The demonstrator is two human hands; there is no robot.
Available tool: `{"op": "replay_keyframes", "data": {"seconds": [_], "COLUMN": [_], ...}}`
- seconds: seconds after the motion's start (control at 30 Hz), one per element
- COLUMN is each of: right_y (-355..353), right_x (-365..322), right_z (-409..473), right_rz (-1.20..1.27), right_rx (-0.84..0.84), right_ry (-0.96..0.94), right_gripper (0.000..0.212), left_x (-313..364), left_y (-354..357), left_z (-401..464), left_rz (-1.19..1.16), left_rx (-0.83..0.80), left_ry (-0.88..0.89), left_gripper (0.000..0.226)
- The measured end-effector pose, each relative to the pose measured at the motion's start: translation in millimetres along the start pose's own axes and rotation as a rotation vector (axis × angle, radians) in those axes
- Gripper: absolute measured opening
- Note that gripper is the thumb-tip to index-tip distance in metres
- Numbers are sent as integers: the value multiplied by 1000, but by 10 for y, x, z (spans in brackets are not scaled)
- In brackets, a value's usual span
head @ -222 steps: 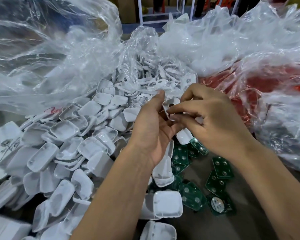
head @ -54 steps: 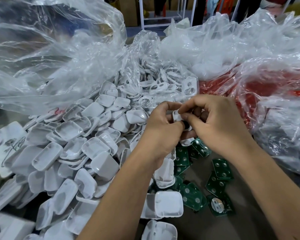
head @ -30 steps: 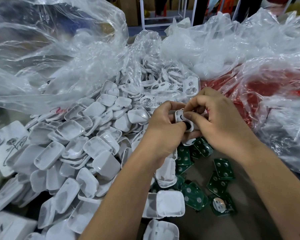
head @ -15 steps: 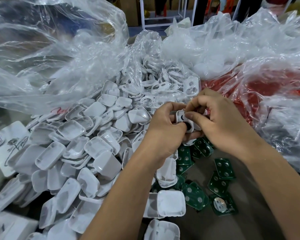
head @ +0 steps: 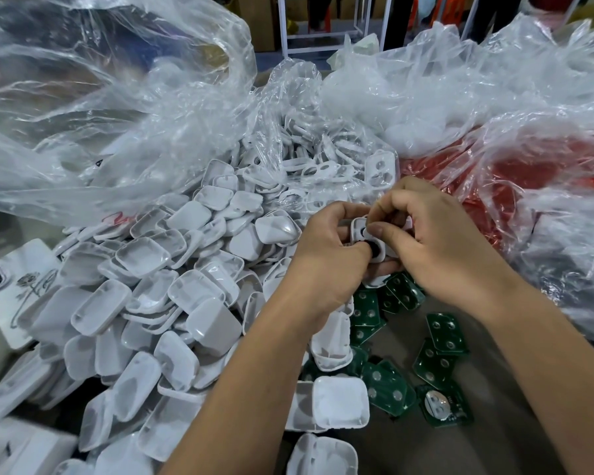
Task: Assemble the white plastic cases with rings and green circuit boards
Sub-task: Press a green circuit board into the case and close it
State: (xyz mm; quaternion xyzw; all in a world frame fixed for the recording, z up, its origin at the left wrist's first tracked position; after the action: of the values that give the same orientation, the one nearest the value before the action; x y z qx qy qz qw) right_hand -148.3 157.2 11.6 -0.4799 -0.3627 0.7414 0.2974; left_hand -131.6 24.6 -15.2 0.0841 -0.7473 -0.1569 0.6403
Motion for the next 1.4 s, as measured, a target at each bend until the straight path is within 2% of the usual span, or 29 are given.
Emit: {"op": "replay_keyframes", "data": {"seconds": [0.13,0.47,0.83,1.03,1.23,1.3,1.4], "right_y": [2,3,3,-38,-49,-59,-116], "right_x": [3,-21,-15,81,150,162,175], "right_z": [1,-6,-25,-29,-36,-35,-34], "right_rz": [-22,-21,3,212,422,463,619], "right_rx": [-1,-13,103,137,69,66,33], "right_ry": [6,-13,-43,114,239,259,313], "right_gripper": [11,15,19,29,23,24,36], "left_x": [8,-1,18,14,22,27,68], "left_y": [9,0,-3,30,60,59,47], "left_z": [-9,-2,-19,-48,-78,-84,-98], "left_rz": [-16,9,-8,-21,-29,-79,-276], "left_rx": [-7,-2,13,-32,-65,-80,-141], "left_ry": [-2,-22,-22,-10,-25,-48,-141], "left_gripper": [36,37,39,39,38,33,27]}}
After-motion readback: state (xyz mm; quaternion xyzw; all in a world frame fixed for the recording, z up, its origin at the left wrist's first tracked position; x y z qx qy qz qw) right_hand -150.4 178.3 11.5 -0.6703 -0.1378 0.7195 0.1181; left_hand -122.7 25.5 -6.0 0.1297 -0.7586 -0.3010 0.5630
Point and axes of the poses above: each hand's wrist, its own z-axis towards the middle knuckle, its own y-axis out of the palm, x = y × z, the point moved 3 cm from there along z, towards the middle knuckle, and after that the axes turned 9 degrees about -z, right-handed, at the moved point
